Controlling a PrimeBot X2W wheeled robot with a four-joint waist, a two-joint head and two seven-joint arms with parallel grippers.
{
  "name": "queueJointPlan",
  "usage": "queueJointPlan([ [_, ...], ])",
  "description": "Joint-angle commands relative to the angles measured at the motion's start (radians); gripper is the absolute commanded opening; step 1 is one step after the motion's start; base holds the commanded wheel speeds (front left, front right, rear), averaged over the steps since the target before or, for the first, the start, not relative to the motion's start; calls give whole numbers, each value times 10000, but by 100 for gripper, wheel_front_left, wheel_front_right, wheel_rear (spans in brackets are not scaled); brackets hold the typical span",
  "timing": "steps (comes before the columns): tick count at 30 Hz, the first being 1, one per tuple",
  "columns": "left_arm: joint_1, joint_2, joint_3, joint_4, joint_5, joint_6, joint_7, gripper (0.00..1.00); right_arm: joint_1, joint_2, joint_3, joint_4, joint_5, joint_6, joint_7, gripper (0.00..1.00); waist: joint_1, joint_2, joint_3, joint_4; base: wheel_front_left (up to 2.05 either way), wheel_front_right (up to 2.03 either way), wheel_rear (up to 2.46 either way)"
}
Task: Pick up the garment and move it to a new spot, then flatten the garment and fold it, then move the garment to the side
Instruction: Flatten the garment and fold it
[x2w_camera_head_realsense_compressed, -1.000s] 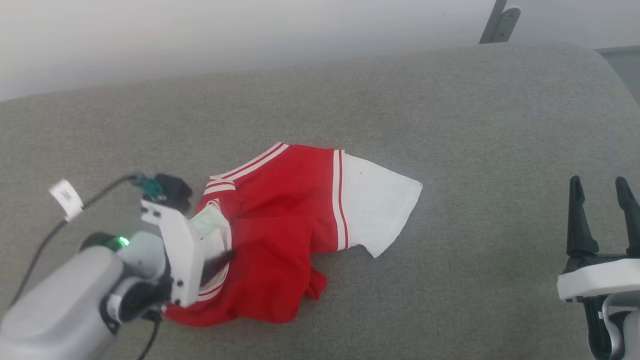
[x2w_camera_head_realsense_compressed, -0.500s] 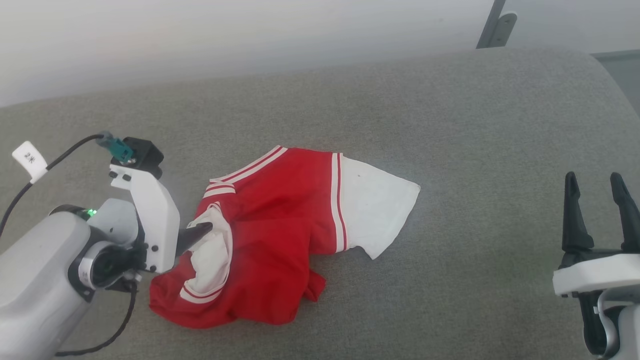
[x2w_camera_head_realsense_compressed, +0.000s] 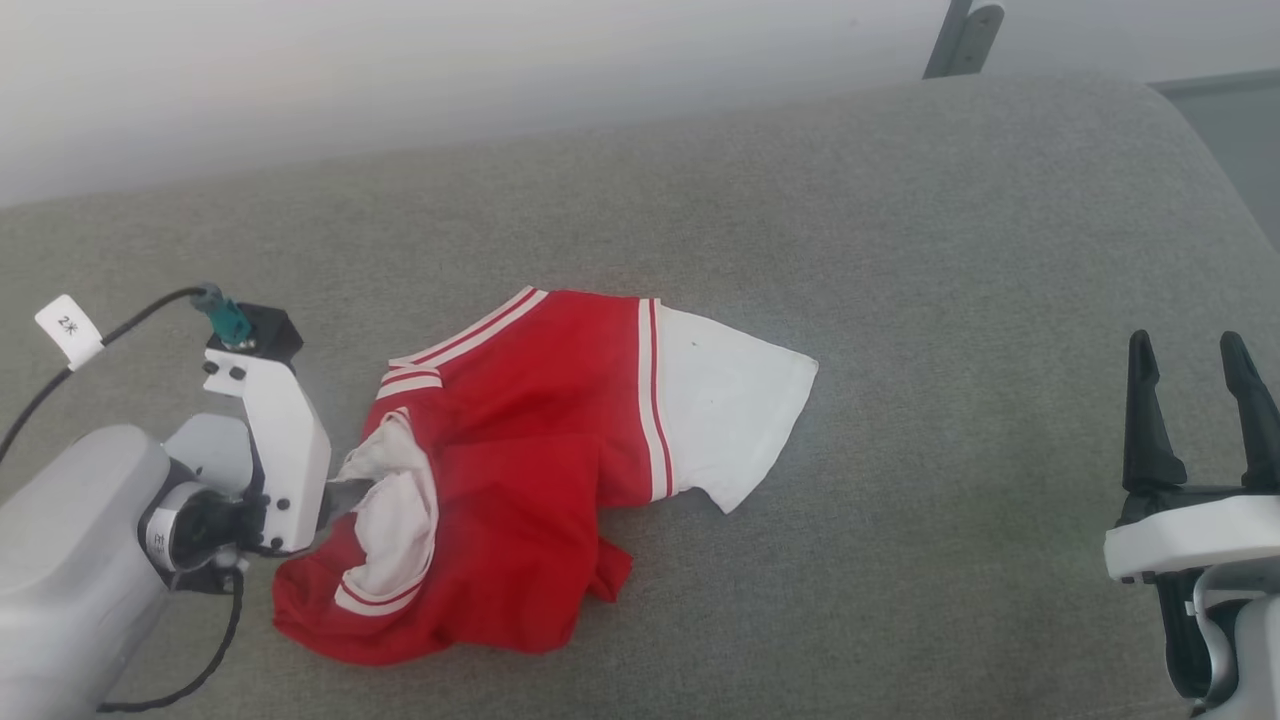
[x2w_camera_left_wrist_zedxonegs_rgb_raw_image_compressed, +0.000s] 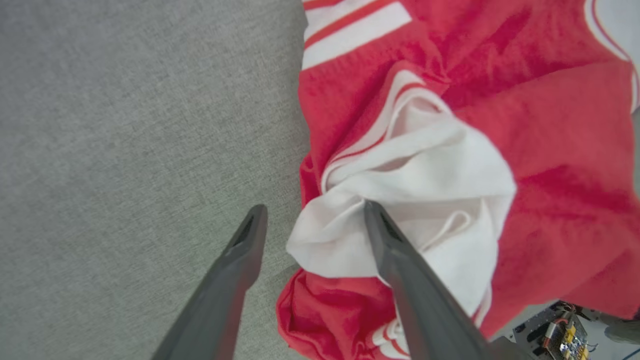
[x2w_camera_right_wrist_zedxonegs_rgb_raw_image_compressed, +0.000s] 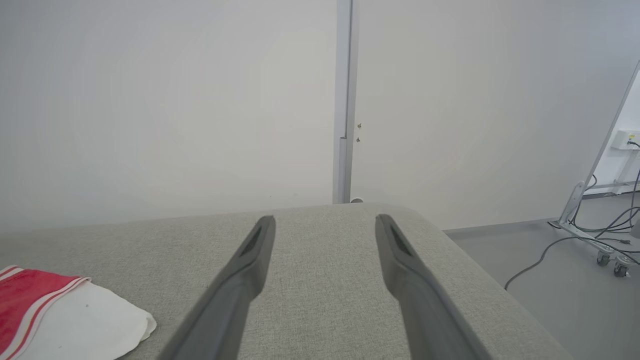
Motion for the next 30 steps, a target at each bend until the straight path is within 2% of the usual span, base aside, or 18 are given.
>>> queueJointPlan([
  [1, -126, -125, -28, 329, 67, -136, -75, 100, -88, 13, 5, 13, 26, -5, -67, 100, 0, 0, 46, -35, 0, 0, 0],
  [2, -129, -194, -30, 502, 2, -236, -78, 88, -102, 18, 5, 16, 18, -3, -71, 100, 0, 0, 62, -44, 0, 0, 0],
  [3, -146, -269, 9, 654, -91, -284, -115, 42, -118, 26, -3, 19, 12, -3, -74, 100, 0, 0, 74, -51, 0, 0, 0],
  [4, -168, -336, 48, 819, -165, -349, -112, 0, -127, 31, -13, 23, 4, -5, -75, 100, 0, 0, 82, -54, 0, 0, 0],
  [13, -486, -403, 39, 1098, -162, -619, -50, 0, -7, -6, -194, -7, -74, -5, -82, 100, 0, 0, 44, 61, 0, 0, 0],
  [17, -630, -120, 184, 964, -130, -467, -125, 0, 57, 1, -265, -36, -115, -5, -85, 100, 0, 0, 18, 164, 0, 0, 0],
  [23, -636, 598, 347, 1073, 221, -266, -514, 0, 44, -16, -278, -83, -110, -3, -56, 100, 0, 0, 64, 261, 0, 0, 0],
  [24, -593, 682, 372, 1171, 267, -206, -600, 3, 33, -18, -273, -97, -110, -3, -43, 100, 0, 0, 83, 271, 0, 0, 0],
  [25, -504, 745, 401, 1330, 284, -118, -665, 24, 17, -16, -263, -109, -106, -3, -29, 100, 0, 0, 101, 275, 0, 0, 0],
  [27, -356, 854, 351, 1637, 365, 0, -808, 28, -18, -13, -242, -130, -97, -3, -6, 100, 0, 0, 143, 273, 0, 0, 0],
  [28, -337, 882, 371, 1814, 374, 62, -950, 39, -36, -16, -223, -140, -86, -3, 9, 100, 0, 0, 171, 271, 0, 0, 0],
  [29, -325, 885, 413, 2009, 443, 164, -1124, 45, -52, -28, -222, -150, -73, -3, 20, 100, 0, 0, 198, 274, 0, 0, 0],
  [30, -273, 876, 431, 2190, 468, 192, -1266, 77, -67, -41, -222, -159, -62, -5, 33, 100, 0, 0, 222, 276, 0, 0, 0],
])
